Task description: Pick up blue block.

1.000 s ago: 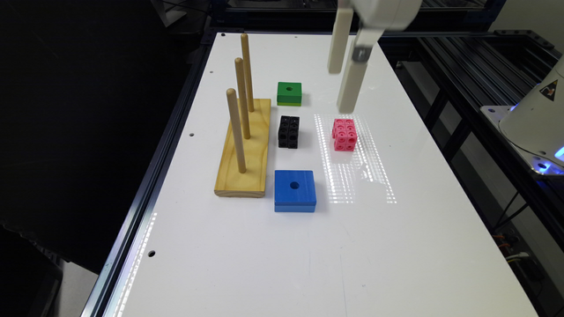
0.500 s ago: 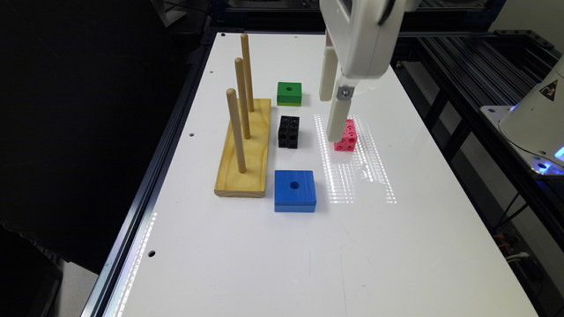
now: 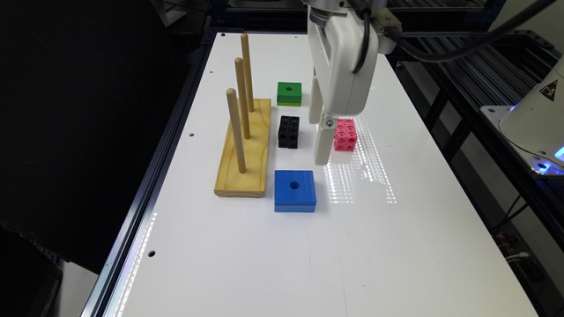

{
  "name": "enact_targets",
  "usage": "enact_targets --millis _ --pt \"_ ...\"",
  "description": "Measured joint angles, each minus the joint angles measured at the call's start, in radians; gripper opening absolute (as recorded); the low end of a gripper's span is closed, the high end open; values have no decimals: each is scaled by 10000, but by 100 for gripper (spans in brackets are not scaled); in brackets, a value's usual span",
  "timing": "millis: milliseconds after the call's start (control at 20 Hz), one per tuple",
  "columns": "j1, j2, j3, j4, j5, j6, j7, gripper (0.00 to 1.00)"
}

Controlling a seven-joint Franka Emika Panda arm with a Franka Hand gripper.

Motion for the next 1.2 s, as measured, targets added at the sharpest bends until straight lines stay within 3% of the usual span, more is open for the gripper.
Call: enact_targets --millis 300,600,1000,1200 --pt "-1 145 9 31 0 52 3 100" --pt "-2 997 8 46 0 898 2 100" --pt "-3 1175 8 99 0 981 2 100" --pt "-4 1692 7 102 -1 1461 2 100"
